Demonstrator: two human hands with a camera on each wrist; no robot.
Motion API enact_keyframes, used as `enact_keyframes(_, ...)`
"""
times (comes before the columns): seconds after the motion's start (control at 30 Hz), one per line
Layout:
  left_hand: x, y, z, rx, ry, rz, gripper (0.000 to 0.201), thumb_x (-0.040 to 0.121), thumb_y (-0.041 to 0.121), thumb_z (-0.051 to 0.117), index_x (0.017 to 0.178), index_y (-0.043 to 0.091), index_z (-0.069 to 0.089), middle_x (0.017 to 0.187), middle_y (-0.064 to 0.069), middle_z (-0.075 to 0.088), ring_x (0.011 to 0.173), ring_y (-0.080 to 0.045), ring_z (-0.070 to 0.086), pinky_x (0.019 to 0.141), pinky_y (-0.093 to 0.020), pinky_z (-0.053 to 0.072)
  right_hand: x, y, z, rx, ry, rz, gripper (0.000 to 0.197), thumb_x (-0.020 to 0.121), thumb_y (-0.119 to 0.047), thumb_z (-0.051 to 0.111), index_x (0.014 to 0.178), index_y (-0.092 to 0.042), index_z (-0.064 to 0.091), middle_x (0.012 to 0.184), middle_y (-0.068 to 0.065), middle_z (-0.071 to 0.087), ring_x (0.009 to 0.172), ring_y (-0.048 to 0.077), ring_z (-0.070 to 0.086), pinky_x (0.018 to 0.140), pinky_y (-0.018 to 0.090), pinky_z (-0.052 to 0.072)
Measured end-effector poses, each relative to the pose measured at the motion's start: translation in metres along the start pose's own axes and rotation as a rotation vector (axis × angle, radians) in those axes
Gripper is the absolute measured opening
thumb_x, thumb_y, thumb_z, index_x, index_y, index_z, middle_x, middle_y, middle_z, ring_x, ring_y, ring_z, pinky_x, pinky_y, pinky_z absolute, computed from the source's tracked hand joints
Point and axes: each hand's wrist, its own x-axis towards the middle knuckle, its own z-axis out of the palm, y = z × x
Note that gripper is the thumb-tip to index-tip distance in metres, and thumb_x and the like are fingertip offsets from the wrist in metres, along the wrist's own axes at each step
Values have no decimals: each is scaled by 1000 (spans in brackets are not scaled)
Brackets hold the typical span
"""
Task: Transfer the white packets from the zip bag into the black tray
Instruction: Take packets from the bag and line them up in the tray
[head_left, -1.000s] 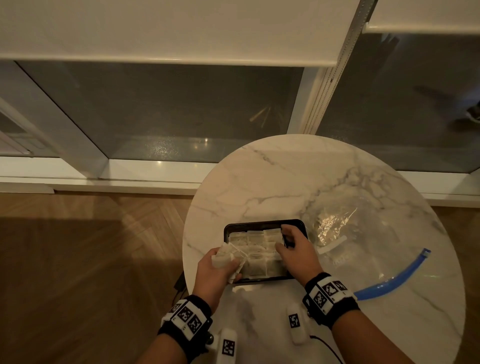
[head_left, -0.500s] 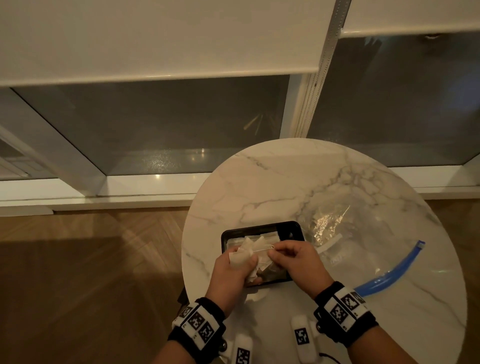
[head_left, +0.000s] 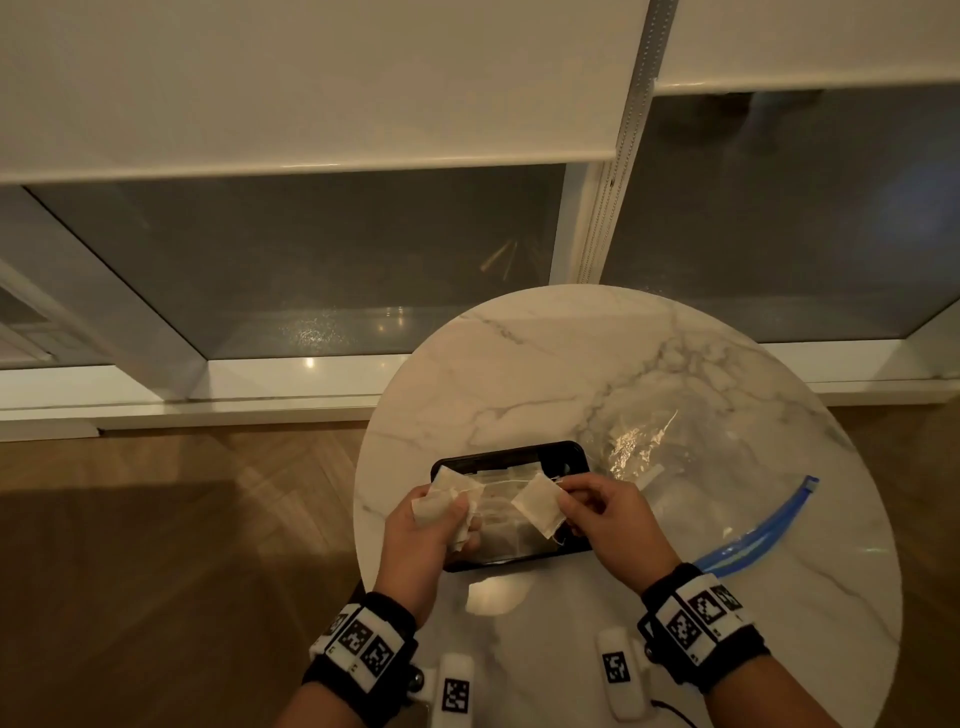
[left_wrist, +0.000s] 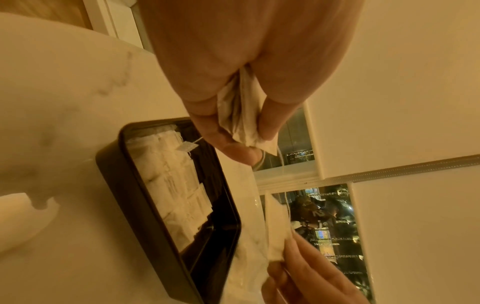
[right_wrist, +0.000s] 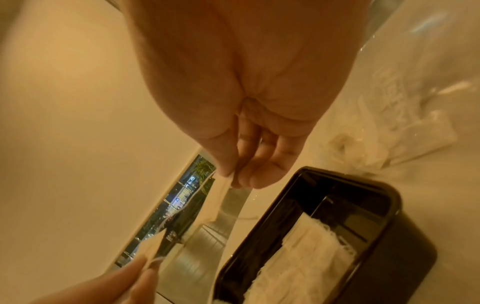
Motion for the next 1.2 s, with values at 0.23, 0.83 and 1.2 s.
enact_keyframes(0.23,-13,-19,-26,288,-41,-24,13,91,9,69,104,10,71,84,-11,74,72,-20,70,60,-32,58,27,9,-22,-429,84,26,7,92,-19,66,93,-23,72,83,-9,70,77,5,64,66,17,45)
enact_keyframes(0.83,5,-57,-48,1019,-116,180,14,93,20,66,105,15,72,95,5,71,88,-11,63,74,-19,45,100,18,-3,-965,-13,14,19,93,-24,60,96,-27,79,112,7,59,107,26,54,85,40,56)
enact_keyframes(1.2,8,-53,-54,994,-107,199,16,95,23,65,108,18,72,97,7,68,89,-10,62,80,-20,46,109,7,10,-1241,-194,-56,18,91,-20,61,101,-25,75,111,2,61,112,24,51,84,36,52)
